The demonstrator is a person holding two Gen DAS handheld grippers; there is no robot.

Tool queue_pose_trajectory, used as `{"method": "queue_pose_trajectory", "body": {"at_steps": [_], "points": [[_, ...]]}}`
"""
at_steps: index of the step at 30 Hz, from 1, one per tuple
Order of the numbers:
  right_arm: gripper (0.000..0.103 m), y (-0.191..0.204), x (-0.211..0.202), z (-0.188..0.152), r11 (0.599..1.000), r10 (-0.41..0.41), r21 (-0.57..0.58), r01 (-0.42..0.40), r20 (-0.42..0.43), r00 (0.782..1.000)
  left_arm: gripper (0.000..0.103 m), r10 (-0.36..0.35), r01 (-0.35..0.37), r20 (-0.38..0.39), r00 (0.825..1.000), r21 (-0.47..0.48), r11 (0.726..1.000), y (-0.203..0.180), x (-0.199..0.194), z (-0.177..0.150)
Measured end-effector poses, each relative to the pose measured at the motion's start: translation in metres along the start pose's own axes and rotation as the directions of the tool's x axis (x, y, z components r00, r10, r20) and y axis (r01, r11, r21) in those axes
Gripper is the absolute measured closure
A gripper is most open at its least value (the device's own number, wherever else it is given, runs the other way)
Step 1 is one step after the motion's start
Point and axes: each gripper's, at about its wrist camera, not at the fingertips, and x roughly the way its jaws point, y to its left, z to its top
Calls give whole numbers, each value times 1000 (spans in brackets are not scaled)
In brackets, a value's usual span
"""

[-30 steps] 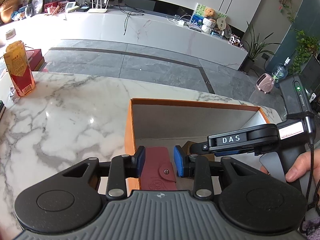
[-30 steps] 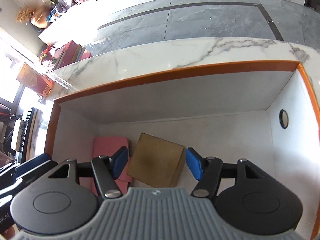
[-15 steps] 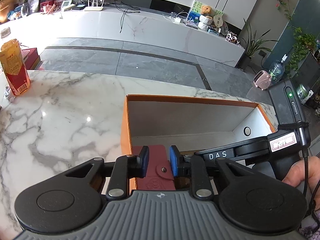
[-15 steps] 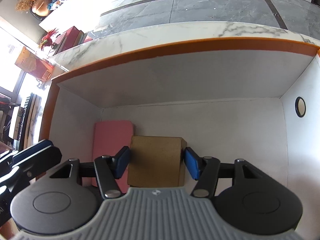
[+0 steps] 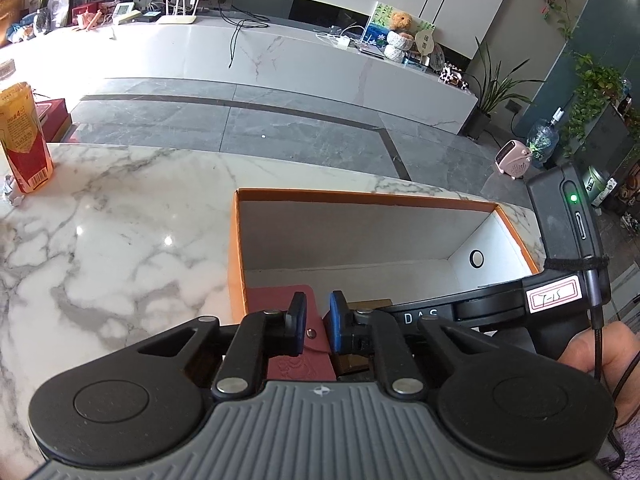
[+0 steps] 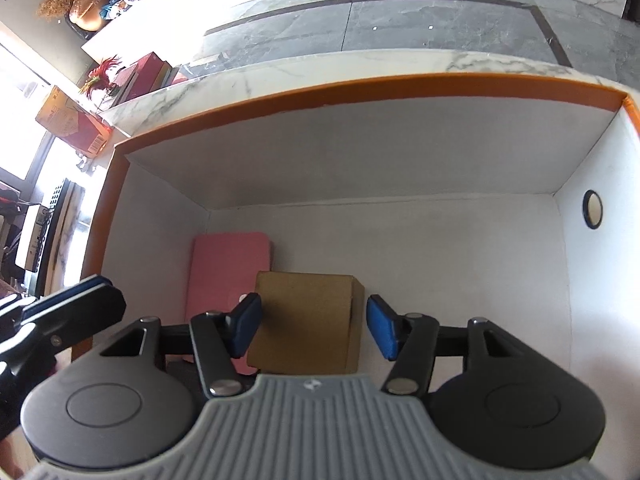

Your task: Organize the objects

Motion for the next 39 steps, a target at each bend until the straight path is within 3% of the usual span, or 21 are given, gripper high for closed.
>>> {"method": "queue_pose_trajectory", "body": {"at_steps": [7,15,20,27,30,32,34,39], "points": [[42,9,-59,-36,998,-1,-68,12,159,987,88,-19,17,50,999,26,1000,-16,-34,-14],[41,18,-134,-114,978,66,-207,5,337,939,86,-80,73,125,989,61,995,-46,-81,-56],[41,9,-160,-166,973,83,-228,14,409,909,80,-35,19,186,982,83,996,-62,-97,-89],[40,-21,-165,-231,986,26,-159,49,440,898,77,2,-22,188,982,101,995,-75,-101,-133],[40,-32,-159,-252,983,-36,-142,113,455,890,76,30,-48,179,983,95,994,-80,-99,-153],[40,-38,-155,-265,980,-56,-144,135,456,888,72,32,-48,166,986,91,995,-81,-96,-166],[40,-44,-150,-276,981,-65,-135,140,450,891,55,2,-15,149,989,86,996,-81,-92,-179],[40,-52,-134,-300,981,-64,-139,136,426,902,52,4,-13,101,995,85,996,-86,-81,-196]]}}
